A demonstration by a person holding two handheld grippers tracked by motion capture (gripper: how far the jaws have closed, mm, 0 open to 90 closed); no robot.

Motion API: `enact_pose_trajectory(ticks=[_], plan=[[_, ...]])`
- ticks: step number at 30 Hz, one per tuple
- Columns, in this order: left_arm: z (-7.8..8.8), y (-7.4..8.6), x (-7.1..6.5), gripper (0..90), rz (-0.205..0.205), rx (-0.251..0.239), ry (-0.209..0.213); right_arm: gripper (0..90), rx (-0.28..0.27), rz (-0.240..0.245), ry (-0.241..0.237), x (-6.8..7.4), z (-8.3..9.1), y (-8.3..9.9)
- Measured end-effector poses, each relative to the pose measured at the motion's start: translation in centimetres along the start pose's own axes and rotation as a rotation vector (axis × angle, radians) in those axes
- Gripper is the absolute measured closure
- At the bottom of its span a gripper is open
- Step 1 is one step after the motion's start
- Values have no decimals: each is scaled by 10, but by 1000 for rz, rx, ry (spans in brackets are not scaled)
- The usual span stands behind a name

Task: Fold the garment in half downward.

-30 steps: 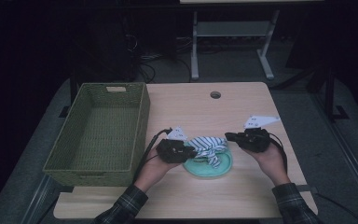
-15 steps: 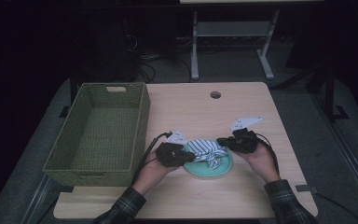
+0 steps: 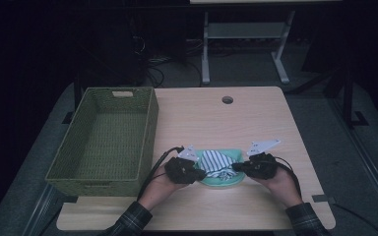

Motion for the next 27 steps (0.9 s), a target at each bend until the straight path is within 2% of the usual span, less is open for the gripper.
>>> enact_pose_trajectory(ticks=[1, 6, 14, 17, 21, 24, 27], plan=[[-2, 2, -1, 821, 13, -2, 3, 898, 8, 1, 1, 2, 0, 2], [-9, 5, -4, 821, 10, 46, 16, 898, 37, 15, -8, 9, -1, 13], [-8, 6, -9, 817, 17, 53, 16, 898, 67, 16, -21, 17, 0, 22], [-3, 5, -12, 813, 18, 29, 5, 895, 42, 28, -11, 16, 6, 20], [7, -3, -13, 817, 20, -18, -16, 893, -15, 6, -6, 13, 18, 10], [12, -12, -9, 837, 10, -23, -40, 897, -45, 0, 8, 6, 21, 1], [15, -22, -3, 853, 17, -56, -74, 898, -66, -8, 23, -2, 20, -6]])
Point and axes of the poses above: each handheld gripper's, and its own axes: z roughly backward along the jaws, y roughly out of its underside, x roughly to its left, the point moved 1 cm from there along -z, roughly forward along the jaws, and after that the axes turned 15 degrees about y, right-handed, at the moved point
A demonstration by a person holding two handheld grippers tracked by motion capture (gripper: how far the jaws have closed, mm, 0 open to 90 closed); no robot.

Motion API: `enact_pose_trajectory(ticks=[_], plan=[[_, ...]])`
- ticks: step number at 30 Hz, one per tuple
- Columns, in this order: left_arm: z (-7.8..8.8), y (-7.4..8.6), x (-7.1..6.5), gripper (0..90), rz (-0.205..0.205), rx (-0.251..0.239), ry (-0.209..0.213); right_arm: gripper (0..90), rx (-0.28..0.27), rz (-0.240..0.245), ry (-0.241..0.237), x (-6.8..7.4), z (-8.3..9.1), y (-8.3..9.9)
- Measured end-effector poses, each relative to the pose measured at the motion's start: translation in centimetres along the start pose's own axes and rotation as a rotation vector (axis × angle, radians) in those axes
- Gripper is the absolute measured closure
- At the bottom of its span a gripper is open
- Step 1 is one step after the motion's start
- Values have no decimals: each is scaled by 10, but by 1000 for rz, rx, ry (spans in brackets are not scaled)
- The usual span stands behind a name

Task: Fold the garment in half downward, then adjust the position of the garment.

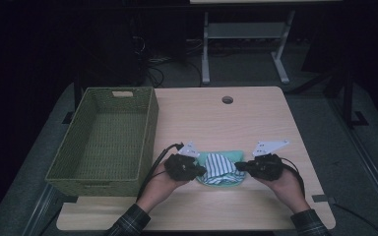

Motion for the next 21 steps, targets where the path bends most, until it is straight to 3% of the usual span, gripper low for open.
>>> enact_pose_trajectory(ticks=[8, 10, 16, 21], plan=[[-5, -19, 29, 871, 35, -24, -93, 898, -1, -40, 50, -22, -24, -13], [-8, -22, 35, 872, 47, -30, -97, 898, 3, -46, 55, -24, -31, -14], [-26, -17, 57, 871, 96, 25, -111, 899, 41, -53, 65, -29, -52, -14], [-33, -8, 66, 871, 116, 58, -117, 899, 94, -45, 66, -28, -62, -5]])
Point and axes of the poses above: each handheld gripper's, and its own axes: z roughly backward along the jaws, y roughly out of its underside, x roughly to its left, the point moved 1 cm from there along -z, roughly forward along the jaws, and after that the axes turned 15 degrees about y, right-handed, at the moved point
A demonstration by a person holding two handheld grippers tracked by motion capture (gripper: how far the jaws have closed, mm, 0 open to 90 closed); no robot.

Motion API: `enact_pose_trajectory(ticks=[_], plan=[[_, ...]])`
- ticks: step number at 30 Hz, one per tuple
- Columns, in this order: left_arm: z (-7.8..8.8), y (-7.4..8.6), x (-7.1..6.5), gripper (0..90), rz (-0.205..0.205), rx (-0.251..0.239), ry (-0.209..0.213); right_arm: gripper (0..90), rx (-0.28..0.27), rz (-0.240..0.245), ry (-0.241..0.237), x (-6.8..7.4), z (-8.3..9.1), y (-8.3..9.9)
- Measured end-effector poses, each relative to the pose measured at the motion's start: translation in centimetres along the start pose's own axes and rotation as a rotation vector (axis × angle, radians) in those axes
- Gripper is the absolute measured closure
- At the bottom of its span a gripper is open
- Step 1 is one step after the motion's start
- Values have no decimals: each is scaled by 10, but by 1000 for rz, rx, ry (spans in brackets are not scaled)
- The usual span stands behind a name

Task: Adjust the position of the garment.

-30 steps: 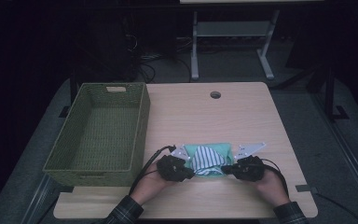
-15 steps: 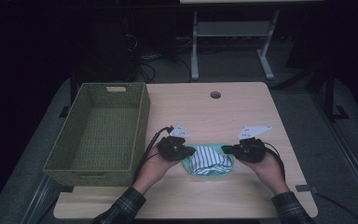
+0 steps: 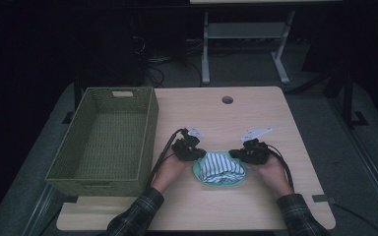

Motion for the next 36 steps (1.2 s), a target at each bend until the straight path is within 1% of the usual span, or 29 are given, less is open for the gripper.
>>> enact_pose_trajectory(ticks=[1, 2, 4, 6, 10, 11, 13, 14, 15, 16, 18, 19, 21, 24, 26, 28, 30, 31, 32, 33, 34, 36], plan=[[-2, 1, 1, 872, 0, 10, -6, 899, 4, 9, -1, 0, -2, 2], [-4, 2, 2, 875, 0, 23, -9, 899, 15, 7, -2, 1, -3, 3], [-8, 6, 4, 881, 0, 44, -17, 900, 12, 14, -4, 2, -3, 5], [-8, 7, 4, 890, 0, 38, -17, 900, 7, 20, -4, 2, -3, 7], [-7, 6, 4, 890, -3, 39, -18, 900, 10, 14, -4, 3, -1, 8], [-6, 6, 3, 887, -4, 32, -18, 900, 11, 23, 2, 3, -1, 7], [-1, 4, 0, 888, -7, 16, -10, 899, 2, 20, 8, 2, 2, 5], [2, 3, -3, 889, -8, -1, -5, 899, -9, 12, 6, 1, 4, 3], [5, 2, -5, 891, -13, -5, 4, 899, -26, 11, 4, -1, 6, 0], [7, 1, -8, 894, -12, -24, 16, 899, -28, -1, 2, -1, 8, -2], [12, 0, -16, 895, -28, -48, 34, 899, -48, 4, -4, -3, 10, -8], [13, 0, -19, 895, -28, -63, 43, 899, -45, 0, -2, -3, 10, -11], [20, 1, -29, 895, -46, -83, 64, 899, -47, -6, -11, -3, 8, -15], [24, 3, -41, 895, -60, -106, 87, 899, -41, 17, -17, -3, 0, -23], [24, 5, -50, 895, -69, -120, 112, 899, -40, 18, -22, -2, -4, -26], [24, 8, -58, 896, -81, -128, 137, 900, -42, 27, -28, -1, -10, -29], [22, 10, -64, 895, -92, -125, 152, 900, -34, 27, -39, -1, -14, -31], [20, 12, -68, 895, -100, -120, 160, 900, -24, 23, -38, -1, -16, -32], [18, 13, -72, 895, -102, -117, 172, 900, -27, 34, -39, -2, -19, -33], [15, 15, -75, 895, -109, -109, 185, 899, -22, 28, -45, -1, -20, -34], [13, 16, -78, 895, -116, -100, 193, 900, -19, 34, -46, -2, -23, -35], [8, 18, -82, 895, -120, -89, 207, 900, -9, 30, -45, -3, -26, -36]])
Point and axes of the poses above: each handheld gripper's, and its own axes: z roughly backward along the jaws, y roughly out of its underside, x roughly to its left, the point moved 1 cm from there along -z, roughly forward along the jaws, and after that the axes turned 15 degrees about y, right-handed, at the moved point
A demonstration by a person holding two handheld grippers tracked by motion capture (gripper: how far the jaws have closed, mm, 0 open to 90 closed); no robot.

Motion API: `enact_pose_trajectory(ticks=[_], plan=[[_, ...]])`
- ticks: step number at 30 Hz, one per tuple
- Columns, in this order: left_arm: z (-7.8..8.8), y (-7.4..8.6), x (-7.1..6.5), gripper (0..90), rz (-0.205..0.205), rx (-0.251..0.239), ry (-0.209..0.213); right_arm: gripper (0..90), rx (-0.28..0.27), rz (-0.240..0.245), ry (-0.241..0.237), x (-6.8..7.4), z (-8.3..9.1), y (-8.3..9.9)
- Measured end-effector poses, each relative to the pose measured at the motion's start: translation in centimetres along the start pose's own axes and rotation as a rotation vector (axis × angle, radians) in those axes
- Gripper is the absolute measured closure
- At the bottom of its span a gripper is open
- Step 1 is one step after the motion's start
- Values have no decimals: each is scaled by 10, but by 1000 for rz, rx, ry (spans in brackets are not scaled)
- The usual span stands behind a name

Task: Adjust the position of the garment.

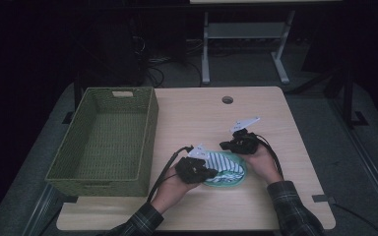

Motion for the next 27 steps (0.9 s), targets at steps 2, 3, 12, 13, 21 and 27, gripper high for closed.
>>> enact_pose_trajectory(ticks=[2, 3, 12, 13, 21, 27], plan=[[-7, 3, -2, 895, 2, 10, 18, 900, 10, -5, -1, -1, -3, 0], [-9, 3, -2, 894, 2, 12, 22, 900, 15, -7, -3, -1, -4, 1], [-37, 9, -5, 893, -11, 83, 48, 899, 49, 15, 0, 0, -13, 6], [-38, 10, -5, 893, -17, 94, 46, 899, 57, 13, 2, 1, -13, 6], [-41, 13, 1, 890, -16, 128, 19, 899, 64, 18, -1, 0, -12, 12], [-37, 14, 4, 890, -17, 134, -5, 899, 70, 11, 8, -2, -6, 18]])
Point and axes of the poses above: each handheld gripper's, and its own axes: z roughly backward along the jaws, y roughly out of its underside, x roughly to its left, the point moved 1 cm from there along -z, roughly forward along the jaws, and after that the axes turned 15 degrees about y, right-handed, at the moved point
